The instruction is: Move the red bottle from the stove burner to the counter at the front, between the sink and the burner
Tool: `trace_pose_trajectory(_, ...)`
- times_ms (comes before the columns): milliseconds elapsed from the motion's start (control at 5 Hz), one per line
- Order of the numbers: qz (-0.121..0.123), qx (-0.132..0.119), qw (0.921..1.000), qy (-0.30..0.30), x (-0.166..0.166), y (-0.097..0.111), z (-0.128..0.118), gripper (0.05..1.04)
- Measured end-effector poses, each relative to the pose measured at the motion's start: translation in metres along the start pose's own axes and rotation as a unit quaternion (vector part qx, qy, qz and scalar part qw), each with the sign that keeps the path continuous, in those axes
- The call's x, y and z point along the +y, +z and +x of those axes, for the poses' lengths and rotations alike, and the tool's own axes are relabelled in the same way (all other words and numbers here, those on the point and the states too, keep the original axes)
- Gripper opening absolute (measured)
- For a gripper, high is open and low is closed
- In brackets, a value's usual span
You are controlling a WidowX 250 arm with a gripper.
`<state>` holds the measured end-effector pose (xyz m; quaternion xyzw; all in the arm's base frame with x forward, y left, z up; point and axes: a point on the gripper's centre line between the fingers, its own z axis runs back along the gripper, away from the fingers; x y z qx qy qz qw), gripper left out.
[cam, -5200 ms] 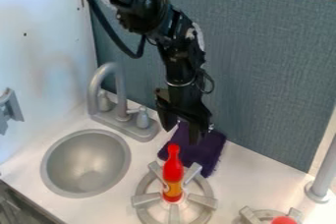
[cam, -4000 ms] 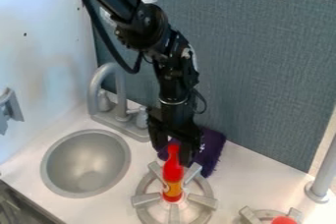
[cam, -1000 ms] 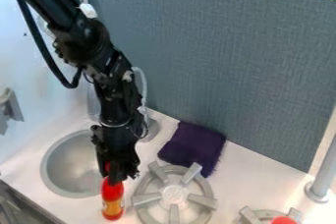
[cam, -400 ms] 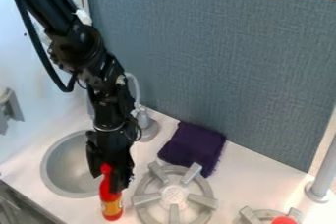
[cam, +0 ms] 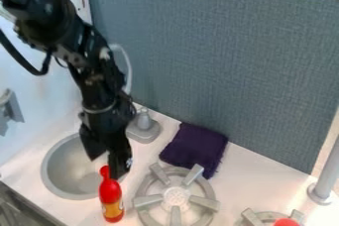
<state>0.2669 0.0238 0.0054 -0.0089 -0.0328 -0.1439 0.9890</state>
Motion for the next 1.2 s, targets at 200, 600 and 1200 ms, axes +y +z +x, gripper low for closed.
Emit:
trace_pose_trajectory(200,0.004,-0.035,0.9979,-0.055,-0.027,0.028,0.014,1.001)
trace_pose_trajectory(600,-0.031,-0.059,0.9813,-0.180,-0.102,0.044,0.019,1.001)
trace_pose_trajectory(1200,-0.023,0.053,0.9739,-0.219,-0.156,-0.031,0.004,1.001)
